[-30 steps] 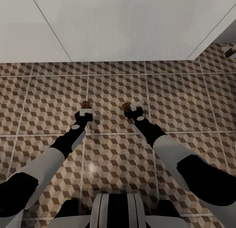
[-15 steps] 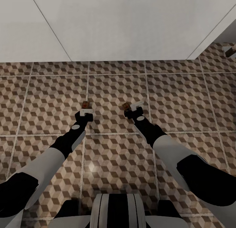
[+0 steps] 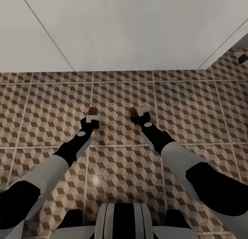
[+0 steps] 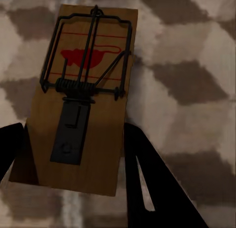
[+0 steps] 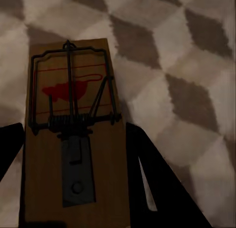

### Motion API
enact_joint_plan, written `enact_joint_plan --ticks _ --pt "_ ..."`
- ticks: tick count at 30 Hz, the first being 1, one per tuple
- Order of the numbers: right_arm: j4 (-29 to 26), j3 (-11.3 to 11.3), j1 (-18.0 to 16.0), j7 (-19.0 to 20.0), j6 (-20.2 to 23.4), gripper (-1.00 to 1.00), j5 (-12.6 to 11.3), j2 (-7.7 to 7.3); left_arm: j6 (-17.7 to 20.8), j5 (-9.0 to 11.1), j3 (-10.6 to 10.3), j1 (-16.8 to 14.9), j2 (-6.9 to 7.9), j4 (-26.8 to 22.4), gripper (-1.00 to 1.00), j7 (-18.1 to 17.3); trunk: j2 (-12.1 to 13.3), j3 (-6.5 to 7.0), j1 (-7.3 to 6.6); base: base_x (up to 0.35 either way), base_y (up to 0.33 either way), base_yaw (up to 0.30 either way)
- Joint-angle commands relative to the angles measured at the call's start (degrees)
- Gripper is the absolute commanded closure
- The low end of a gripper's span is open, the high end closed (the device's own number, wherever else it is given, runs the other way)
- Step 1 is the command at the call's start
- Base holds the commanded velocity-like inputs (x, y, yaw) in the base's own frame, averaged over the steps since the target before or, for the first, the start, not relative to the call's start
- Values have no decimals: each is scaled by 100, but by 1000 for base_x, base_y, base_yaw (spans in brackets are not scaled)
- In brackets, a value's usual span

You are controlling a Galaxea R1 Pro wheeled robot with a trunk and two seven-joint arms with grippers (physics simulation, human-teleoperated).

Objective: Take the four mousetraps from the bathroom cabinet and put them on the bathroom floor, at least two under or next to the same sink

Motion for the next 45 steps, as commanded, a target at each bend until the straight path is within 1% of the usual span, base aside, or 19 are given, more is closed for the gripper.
enact_joint_plan --ticks 1,9,20,33,45 --pt "1 48 -3 -41 27 100 -49 -5 -3 35 -48 -5 9 -7 100 50 -1 -3 2 315 0 0" --pt "18 52 -1 -40 18 100 -47 -5 -2 32 -49 -5 9 -1 100 50 -1 -3 2 279 46 0" --pt "18 52 -2 -40 18 100 -48 -5 -2 35 -49 -5 9 10 100 50 -1 -3 2 35 16 0" --pt "18 52 -1 -40 17 100 -49 -14 -2 36 -49 -5 9 20 100 50 -1 -3 2 201 123 0" --pt "18 52 -1 -40 13 100 -49 -16 -2 40 -49 -5 9 33 100 54 -1 -3 2 72 3 0"
